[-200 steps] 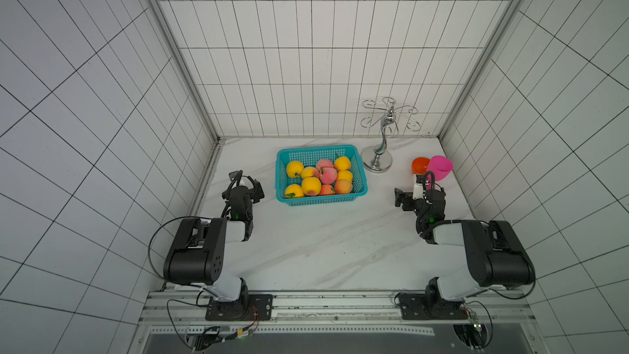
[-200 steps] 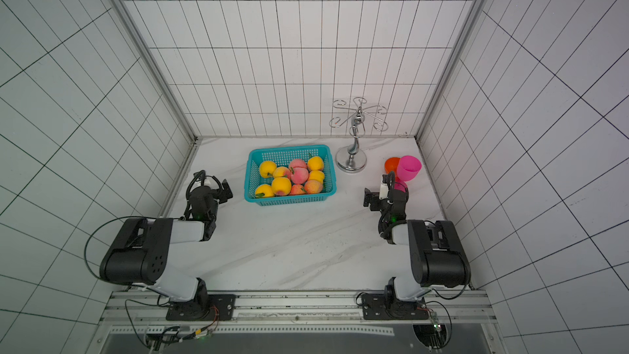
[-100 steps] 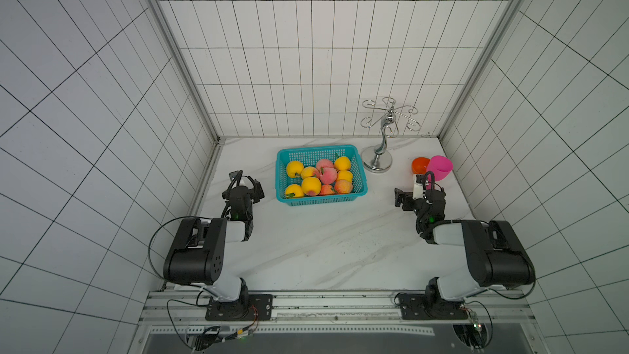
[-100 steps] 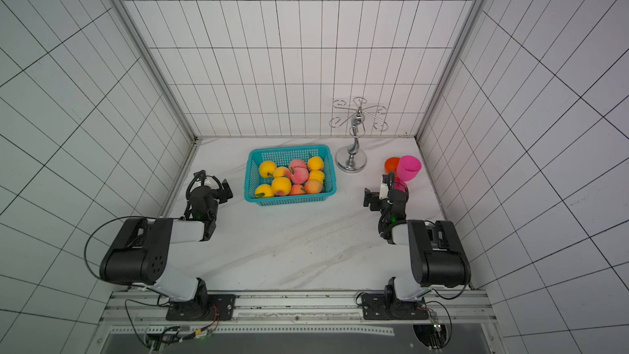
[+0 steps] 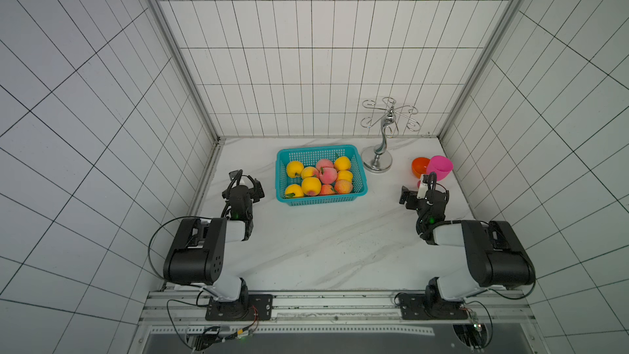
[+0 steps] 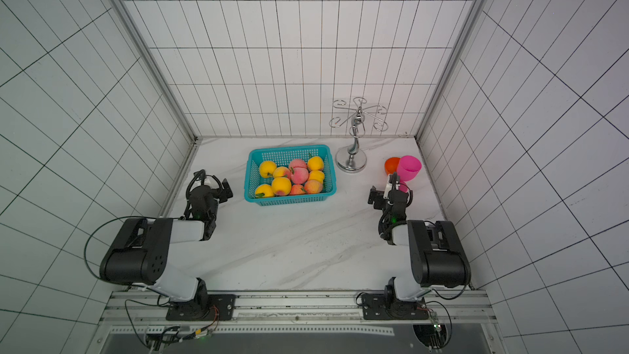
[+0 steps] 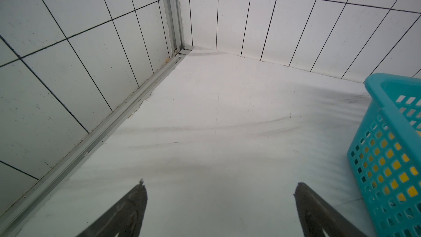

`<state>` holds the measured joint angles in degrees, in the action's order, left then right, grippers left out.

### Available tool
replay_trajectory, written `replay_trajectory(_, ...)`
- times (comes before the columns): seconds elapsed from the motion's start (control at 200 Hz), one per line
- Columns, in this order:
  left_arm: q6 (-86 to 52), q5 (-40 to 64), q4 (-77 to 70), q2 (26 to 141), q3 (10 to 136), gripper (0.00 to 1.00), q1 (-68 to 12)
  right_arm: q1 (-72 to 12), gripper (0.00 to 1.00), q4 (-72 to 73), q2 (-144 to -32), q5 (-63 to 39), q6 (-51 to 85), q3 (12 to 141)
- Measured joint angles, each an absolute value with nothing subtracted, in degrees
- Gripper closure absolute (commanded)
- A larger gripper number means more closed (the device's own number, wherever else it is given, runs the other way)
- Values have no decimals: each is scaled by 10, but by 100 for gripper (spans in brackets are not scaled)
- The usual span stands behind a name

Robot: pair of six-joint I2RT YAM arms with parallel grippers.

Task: Put the peaches into the basket
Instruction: Reset both arms

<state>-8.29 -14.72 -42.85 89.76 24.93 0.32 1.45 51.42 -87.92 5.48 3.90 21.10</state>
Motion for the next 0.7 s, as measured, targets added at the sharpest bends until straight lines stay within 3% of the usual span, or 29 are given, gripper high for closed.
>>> replay_trajectory(0.704, -83, -147, -429, 898, 249, 1, 3, 3, 1, 492, -879, 106, 40, 214)
